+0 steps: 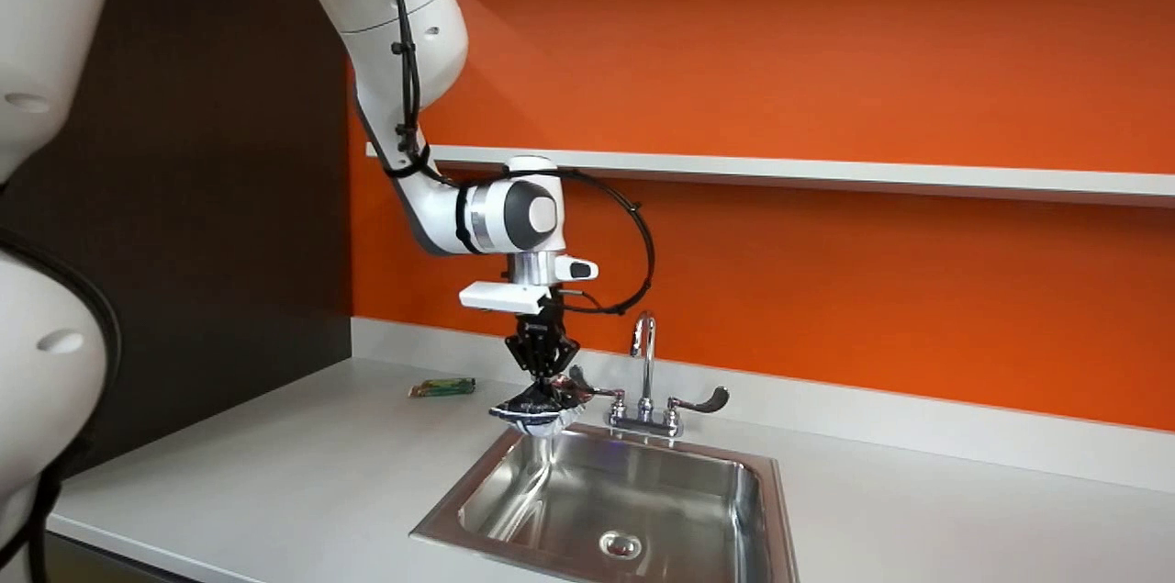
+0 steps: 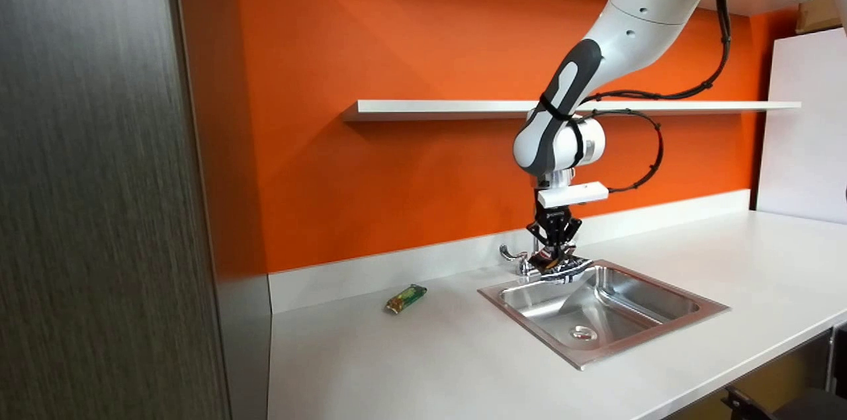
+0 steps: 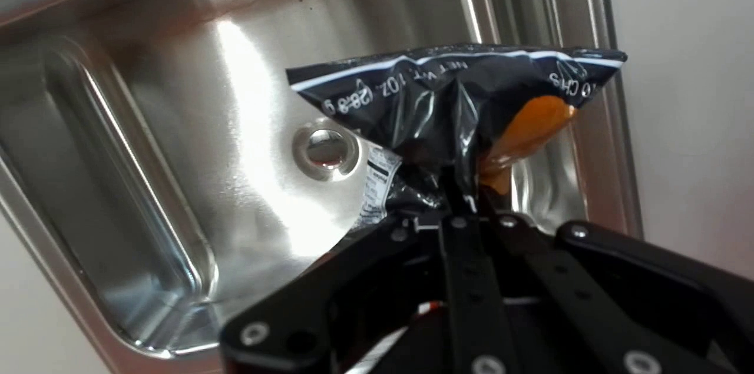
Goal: Put the chip packet inside the sink
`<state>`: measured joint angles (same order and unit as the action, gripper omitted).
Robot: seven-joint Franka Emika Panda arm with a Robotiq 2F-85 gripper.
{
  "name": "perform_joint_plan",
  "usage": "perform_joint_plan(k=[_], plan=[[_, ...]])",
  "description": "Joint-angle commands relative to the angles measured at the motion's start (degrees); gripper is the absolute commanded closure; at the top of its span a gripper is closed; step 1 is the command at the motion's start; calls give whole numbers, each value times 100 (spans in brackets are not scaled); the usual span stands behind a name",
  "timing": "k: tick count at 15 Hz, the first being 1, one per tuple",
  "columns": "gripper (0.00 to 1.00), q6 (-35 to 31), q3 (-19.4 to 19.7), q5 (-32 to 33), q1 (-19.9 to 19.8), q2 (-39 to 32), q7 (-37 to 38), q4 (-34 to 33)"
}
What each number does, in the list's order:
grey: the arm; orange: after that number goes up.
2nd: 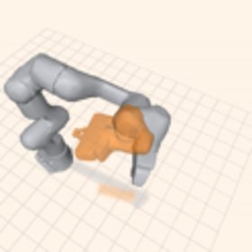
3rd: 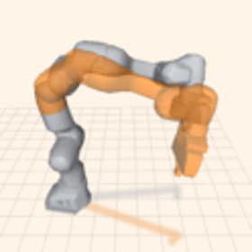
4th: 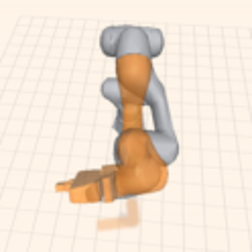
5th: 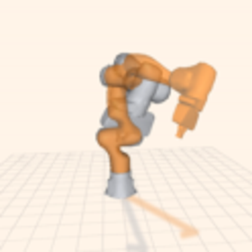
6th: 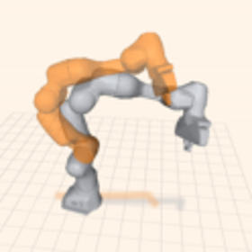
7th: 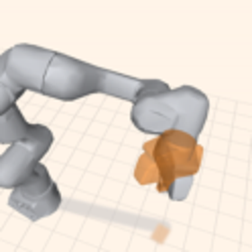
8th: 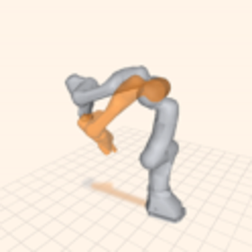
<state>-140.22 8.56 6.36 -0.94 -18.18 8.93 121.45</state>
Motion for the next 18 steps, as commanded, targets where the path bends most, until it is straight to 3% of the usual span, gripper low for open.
perform_joint_plan(k=[1,7,18], plan=[[100,-77,-9,-51,-189,-168,-30,-42],[100,-382,36,-82,-357,-810,-78,-101],[100,-1542,-190,-628,-778,-1887,-557,-189]])
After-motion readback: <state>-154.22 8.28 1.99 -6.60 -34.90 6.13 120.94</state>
